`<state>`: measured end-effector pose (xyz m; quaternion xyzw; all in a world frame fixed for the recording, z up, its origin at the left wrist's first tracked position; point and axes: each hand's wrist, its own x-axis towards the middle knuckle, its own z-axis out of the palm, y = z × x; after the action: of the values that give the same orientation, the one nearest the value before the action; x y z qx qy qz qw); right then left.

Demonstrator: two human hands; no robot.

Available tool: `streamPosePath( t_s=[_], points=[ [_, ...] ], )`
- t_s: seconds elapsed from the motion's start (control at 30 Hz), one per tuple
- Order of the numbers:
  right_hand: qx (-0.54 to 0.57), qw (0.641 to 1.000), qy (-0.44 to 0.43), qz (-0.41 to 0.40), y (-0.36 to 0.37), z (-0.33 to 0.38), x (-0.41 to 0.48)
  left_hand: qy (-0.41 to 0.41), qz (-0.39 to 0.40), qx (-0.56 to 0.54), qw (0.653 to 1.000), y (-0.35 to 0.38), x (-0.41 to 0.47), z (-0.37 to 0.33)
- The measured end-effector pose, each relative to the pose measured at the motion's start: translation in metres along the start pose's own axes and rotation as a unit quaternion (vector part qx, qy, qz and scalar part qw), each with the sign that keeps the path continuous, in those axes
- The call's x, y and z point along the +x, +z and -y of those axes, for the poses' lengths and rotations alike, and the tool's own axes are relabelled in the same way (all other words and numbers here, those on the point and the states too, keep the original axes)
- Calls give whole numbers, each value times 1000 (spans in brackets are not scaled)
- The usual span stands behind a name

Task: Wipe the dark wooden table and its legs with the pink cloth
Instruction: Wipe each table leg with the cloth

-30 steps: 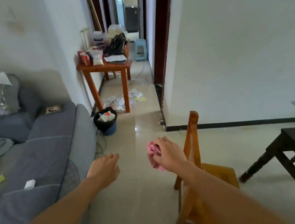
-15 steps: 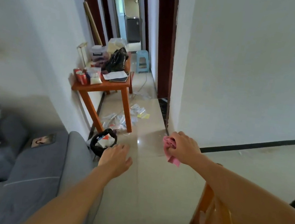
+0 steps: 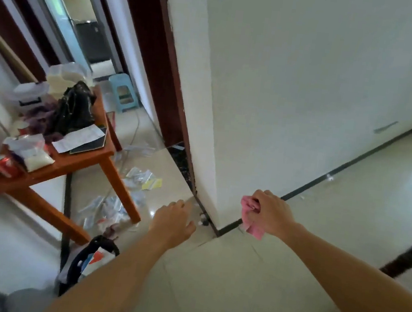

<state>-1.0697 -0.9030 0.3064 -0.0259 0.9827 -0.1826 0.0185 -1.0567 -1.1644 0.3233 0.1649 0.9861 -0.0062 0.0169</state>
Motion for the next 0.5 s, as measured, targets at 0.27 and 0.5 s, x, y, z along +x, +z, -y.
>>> streamPosePath(
  t_s=[0.27, 0.5],
  points=[
    [20, 984, 177, -23, -12, -110, 69, 167, 19, -8, 986, 14, 190, -56],
    [48, 952, 301, -32, -20, -235, 126, 281, 50, -3, 958, 29, 346, -150]
  ],
)
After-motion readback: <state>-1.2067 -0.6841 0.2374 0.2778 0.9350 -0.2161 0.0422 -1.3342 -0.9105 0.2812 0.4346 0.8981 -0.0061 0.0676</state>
